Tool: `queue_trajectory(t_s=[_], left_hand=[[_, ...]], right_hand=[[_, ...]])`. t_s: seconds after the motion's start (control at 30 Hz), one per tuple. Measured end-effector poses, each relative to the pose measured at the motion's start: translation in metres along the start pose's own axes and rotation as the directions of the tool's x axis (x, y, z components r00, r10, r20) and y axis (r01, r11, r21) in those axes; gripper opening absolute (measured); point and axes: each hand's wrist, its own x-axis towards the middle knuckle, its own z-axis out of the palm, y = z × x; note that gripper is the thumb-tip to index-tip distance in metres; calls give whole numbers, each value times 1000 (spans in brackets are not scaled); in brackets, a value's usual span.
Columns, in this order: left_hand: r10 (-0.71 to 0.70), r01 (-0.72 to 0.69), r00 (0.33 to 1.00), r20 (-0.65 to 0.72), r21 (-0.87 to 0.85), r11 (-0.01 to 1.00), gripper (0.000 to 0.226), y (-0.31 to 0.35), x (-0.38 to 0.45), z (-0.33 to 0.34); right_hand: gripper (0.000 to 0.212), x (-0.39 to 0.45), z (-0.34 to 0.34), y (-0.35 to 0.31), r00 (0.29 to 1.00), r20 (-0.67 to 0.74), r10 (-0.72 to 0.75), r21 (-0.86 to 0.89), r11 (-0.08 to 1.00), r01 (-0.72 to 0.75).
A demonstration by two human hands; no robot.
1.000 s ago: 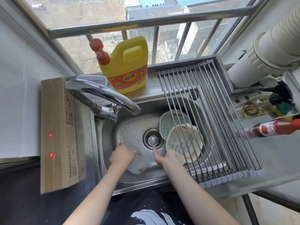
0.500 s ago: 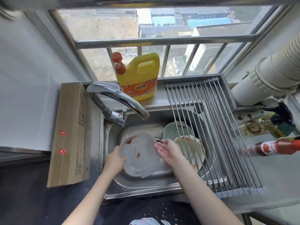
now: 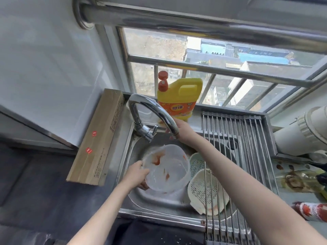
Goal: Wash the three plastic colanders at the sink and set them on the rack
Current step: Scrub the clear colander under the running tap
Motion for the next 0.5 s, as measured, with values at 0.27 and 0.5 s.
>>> queue_trajectory(t_s=[0.27,0.5], left_hand=[[63,-59,995,-83,46,997,8,19,-6,-2],[116,-107,989,-95,95,990,17,72,-20,-35]], right_hand=[[16,18,5,2,979,-161,-127,-125,986,108],[54,10,-67,-37,655,-692,-303,-139,947,291]])
